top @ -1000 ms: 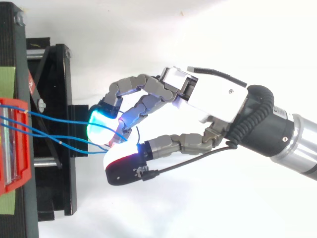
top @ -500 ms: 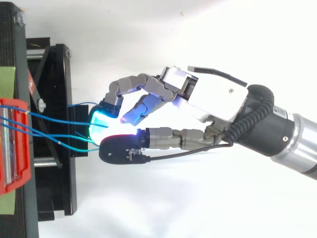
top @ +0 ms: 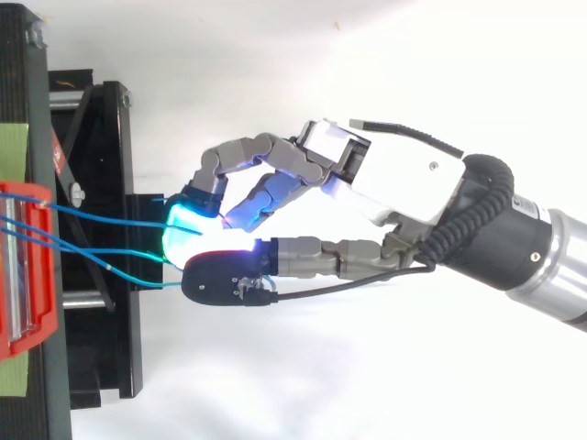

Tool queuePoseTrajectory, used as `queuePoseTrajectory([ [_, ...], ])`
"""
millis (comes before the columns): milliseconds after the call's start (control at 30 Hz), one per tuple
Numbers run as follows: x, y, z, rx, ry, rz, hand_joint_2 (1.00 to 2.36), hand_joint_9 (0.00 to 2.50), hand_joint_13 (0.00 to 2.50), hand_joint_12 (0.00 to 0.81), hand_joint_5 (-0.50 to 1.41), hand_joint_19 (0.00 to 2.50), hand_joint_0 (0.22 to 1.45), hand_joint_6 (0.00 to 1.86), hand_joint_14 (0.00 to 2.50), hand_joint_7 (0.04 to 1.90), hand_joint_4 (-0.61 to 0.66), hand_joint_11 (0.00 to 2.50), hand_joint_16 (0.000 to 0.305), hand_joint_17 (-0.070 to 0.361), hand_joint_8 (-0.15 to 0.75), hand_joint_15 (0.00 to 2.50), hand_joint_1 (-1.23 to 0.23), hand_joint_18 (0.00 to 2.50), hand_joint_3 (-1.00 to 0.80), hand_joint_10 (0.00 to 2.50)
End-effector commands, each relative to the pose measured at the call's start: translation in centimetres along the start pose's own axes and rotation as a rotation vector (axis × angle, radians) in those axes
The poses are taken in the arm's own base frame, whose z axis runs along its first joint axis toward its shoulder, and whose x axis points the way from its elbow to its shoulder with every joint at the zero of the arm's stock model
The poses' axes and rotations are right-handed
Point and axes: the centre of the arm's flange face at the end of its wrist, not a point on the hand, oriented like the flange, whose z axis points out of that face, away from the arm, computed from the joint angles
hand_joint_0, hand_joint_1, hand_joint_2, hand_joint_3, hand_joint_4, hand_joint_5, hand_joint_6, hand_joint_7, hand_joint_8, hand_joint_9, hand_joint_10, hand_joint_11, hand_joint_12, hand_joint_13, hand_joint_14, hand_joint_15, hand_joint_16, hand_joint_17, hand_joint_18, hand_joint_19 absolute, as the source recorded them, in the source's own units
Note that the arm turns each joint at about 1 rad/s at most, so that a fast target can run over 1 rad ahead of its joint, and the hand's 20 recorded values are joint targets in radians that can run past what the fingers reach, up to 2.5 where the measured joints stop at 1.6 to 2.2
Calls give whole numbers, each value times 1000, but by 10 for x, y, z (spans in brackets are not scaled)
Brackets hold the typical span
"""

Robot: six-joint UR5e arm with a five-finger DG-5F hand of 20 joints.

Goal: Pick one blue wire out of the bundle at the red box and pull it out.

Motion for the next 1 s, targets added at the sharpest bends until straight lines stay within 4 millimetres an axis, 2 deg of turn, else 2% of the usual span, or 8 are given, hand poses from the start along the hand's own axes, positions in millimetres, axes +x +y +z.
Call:
queuePoseTrajectory([
  [0, -1, 7, 0, -7, -3, 4, 1023, 1033, 1048, 467, -189, 584, 636, 875, 17, 942, 242, 662, 60, 134, 376, 499, -710, 859, -96, 20],
  [333, -5, 14, -1, 2, 0, -4, 1022, 1049, 1043, 456, -190, 583, 664, 889, 17, 888, 180, 725, 59, 132, 371, 510, -742, 852, -125, 21],
  [500, -9, 23, -3, 17, 2, -15, 1019, 1033, 1032, 455, -194, 584, 626, 881, 17, 948, 258, 714, 59, 132, 356, 506, -762, 836, -245, 22],
  [567, -10, 26, -4, 20, 4, -19, 1012, 1044, 1045, 474, -190, 593, 539, 868, 18, 933, 271, 680, 62, 140, 367, 509, -672, 847, -347, 21],
  [667, -11, 26, -4, 23, 5, -21, 1008, 1073, 1058, 476, -168, 602, 528, 825, 16, 1002, 252, 660, 63, 142, 372, 513, -591, 854, -396, 22],
  [833, -11, 27, -4, 22, 5, -21, 1014, 1096, 1065, 461, -166, 614, 586, 806, 17, 994, 245, 662, 60, 135, 362, 519, -556, 850, -324, 22],
  [967, -12, 26, -3, 22, 3, -21, 1019, 1079, 1070, 465, -177, 604, 603, 830, 17, 1037, 248, 675, 60, 135, 369, 517, -658, 862, -197, 19],
])
